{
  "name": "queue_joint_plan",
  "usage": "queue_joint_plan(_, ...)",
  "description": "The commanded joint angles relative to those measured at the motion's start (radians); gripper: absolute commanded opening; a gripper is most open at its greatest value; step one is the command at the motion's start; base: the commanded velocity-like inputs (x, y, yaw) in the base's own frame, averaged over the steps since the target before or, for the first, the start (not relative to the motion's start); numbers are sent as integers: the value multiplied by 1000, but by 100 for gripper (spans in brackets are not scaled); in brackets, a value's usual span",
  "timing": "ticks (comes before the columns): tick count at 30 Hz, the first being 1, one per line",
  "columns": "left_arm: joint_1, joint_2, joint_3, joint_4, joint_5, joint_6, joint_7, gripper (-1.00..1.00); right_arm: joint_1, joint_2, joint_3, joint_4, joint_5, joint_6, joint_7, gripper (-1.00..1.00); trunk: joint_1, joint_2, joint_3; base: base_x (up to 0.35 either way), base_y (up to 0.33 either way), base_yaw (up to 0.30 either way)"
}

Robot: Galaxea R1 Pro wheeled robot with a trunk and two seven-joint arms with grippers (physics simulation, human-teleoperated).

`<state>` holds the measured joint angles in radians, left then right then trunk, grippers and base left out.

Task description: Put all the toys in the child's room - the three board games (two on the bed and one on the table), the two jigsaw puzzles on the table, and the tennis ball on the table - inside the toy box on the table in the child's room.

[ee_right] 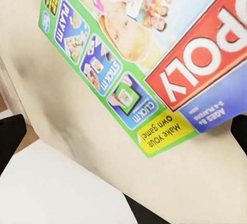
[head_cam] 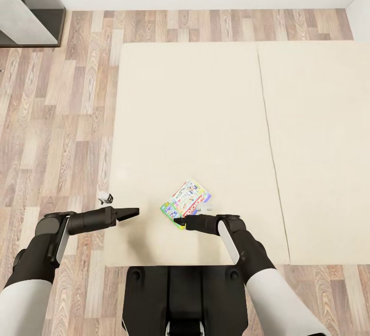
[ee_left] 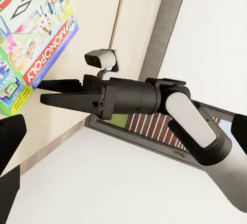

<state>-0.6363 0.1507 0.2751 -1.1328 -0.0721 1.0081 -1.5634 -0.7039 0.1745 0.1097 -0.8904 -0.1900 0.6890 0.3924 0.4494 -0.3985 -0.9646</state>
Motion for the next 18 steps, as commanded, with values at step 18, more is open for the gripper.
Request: queue_joint_plan(18, -1, 1, 1, -1, -8, 10, -7, 100, -1, 0, -6, -19, -2, 117, -3, 100, 1, -2, -1, 0, 0, 0)
